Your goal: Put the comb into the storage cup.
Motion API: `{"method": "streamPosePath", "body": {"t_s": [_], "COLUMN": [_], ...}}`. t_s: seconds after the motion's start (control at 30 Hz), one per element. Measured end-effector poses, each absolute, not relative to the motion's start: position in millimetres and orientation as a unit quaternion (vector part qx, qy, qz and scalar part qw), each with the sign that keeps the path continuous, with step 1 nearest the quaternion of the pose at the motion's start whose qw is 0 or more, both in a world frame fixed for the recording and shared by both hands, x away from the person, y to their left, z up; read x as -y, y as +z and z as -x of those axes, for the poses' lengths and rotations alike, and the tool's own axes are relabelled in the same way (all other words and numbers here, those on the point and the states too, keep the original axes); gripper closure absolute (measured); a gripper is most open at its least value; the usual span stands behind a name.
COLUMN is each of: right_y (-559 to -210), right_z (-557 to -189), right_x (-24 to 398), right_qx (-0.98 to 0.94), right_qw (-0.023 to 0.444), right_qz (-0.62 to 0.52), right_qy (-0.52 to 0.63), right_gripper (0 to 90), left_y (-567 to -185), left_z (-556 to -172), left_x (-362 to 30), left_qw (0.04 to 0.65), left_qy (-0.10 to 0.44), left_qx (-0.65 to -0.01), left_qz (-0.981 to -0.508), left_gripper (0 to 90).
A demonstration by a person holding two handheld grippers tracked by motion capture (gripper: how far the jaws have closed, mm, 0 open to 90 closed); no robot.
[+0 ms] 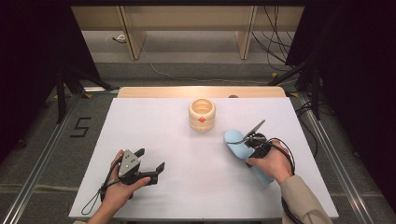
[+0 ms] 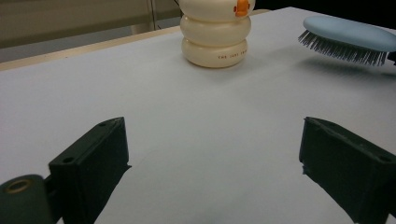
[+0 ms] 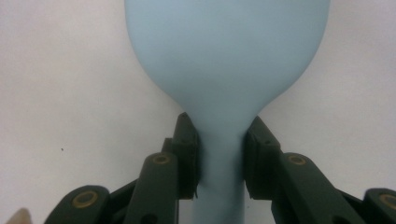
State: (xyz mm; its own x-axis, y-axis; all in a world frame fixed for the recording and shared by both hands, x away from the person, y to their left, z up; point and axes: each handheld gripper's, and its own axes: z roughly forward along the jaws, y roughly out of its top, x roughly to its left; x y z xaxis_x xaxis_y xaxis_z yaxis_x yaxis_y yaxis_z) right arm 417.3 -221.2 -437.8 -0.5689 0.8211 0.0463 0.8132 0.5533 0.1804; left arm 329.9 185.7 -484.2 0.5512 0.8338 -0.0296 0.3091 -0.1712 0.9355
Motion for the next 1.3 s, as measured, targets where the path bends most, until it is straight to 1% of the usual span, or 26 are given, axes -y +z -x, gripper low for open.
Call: {"method": "streamPosePath", "body": {"t_s": [0.4, 0.83, 1.1, 1.3], "right_y": [-435.8, -431.5, -429.6, -429.8], "right_z": [-416.2, -413.6, -411.7, -411.1], "right_x": [224.1, 227.2, 227.3, 226.6], "right_qx": [-0.872, -0.862, -0.856, -0.853], "right_qw": [0.025, 0.047, 0.069, 0.075], "right_qz": [-0.472, -0.477, -0.477, -0.478], "right_qy": [0.126, 0.165, 0.186, 0.195], "right_gripper": [70.3, 70.3, 70.3, 70.3], "left_y": [-484.1, -483.9, -483.9, -483.8], "left_z": [-330.0, -329.9, -329.9, -329.8], "left_x": [-186.4, -186.5, -186.8, -186.6], "left_qw": [0.508, 0.508, 0.508, 0.508], "left_qy": [0.259, 0.259, 0.258, 0.259], "left_qx": [-0.398, -0.398, -0.398, -0.399], "left_qz": [-0.719, -0.719, -0.719, -0.718], "left_gripper": [8.1, 8.2, 8.2, 8.2]}}
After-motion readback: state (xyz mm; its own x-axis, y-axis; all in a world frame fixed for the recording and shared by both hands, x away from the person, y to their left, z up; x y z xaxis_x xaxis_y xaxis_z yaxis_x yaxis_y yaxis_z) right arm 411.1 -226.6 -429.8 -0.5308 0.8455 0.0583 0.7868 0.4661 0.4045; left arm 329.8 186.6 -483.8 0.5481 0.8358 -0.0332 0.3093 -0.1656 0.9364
